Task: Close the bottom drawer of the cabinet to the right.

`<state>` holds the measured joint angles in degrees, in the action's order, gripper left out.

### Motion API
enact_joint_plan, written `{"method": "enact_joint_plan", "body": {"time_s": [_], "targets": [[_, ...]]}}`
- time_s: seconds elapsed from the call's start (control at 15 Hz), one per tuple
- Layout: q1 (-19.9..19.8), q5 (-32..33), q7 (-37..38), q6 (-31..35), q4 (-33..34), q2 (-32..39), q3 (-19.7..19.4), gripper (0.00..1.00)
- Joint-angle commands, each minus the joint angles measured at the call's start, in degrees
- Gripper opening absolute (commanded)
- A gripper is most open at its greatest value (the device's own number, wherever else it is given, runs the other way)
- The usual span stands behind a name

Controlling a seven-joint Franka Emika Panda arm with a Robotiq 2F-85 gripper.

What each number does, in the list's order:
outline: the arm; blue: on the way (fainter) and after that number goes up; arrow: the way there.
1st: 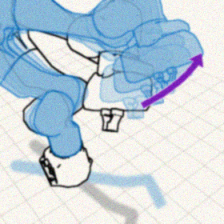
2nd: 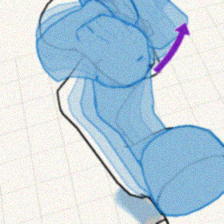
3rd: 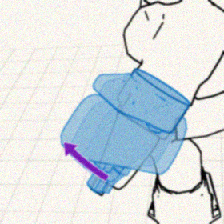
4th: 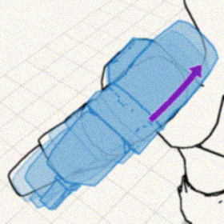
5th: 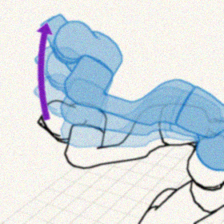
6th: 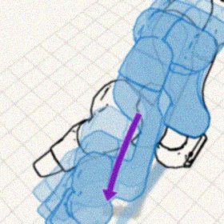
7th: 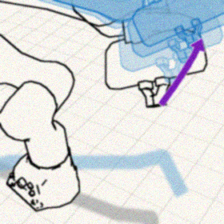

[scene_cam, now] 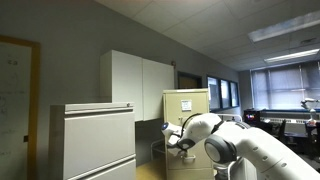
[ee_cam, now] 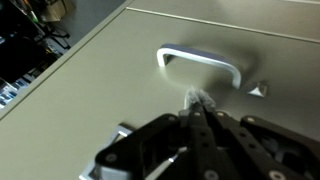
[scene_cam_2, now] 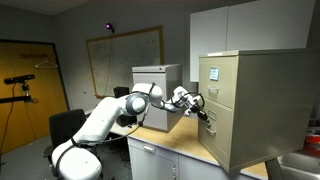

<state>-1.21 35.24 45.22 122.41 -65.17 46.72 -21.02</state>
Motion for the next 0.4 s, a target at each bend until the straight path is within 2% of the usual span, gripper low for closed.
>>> {"method": "enact_joint_plan", "body": {"time_s": [0.0,0.33], "targets": [[-2.61,1.87,1.68,-3.77,12.74,7.22,-4.15,0.0],[-5.56,0.53,0.57,-12.45,19.99,10.4,-3.28,0.0]]}}
